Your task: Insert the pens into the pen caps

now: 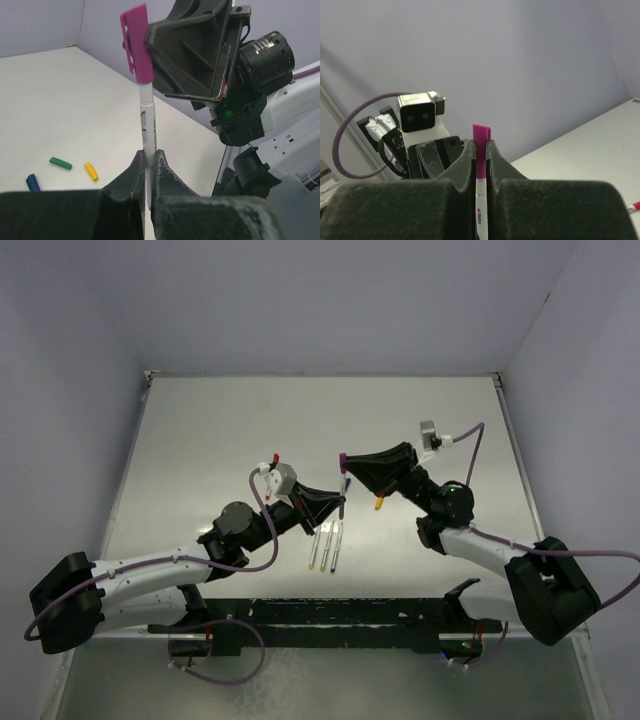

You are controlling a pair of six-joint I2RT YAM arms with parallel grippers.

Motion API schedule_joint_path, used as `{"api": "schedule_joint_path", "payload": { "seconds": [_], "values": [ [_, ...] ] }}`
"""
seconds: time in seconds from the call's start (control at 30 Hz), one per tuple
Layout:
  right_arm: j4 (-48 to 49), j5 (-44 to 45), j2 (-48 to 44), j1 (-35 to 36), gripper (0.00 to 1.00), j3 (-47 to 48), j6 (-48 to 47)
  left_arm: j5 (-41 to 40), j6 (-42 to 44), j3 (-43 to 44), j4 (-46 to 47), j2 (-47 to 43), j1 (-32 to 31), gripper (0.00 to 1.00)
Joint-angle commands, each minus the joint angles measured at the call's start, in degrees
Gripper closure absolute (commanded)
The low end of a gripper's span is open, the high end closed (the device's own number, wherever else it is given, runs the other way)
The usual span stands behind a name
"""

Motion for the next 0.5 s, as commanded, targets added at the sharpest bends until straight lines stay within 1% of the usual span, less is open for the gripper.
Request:
{"api": "schedule_joint_path", "payload": {
  "seconds": [0.0, 0.27, 0.4, 0.47],
  "values": [
    [9.27, -3.41, 1.60, 0.39, 1.00, 0.77, -0.35, 1.17, -0.68, 0.91, 6.71, -0.30, -0.04, 1.00],
    [9.18, -6.97, 3.05, 0.52, 1.00, 0.90, 0.22, -2.00, 0.82, 0.38, 7.57, -2.83, -0.03, 1.00],
    [9.18, -11.52, 4.65, 0.61, 1.00, 1.69, 1.39, -4.11, 0.51, -0.45, 11.47, -3.38, 0.02, 1.00],
    [9.19, -13.83, 6.35, 0.58, 1.00, 2.15, 2.56, -3.72, 0.35, -0.50, 13.60, -3.37, 0.18, 1.00]
  ]
}}
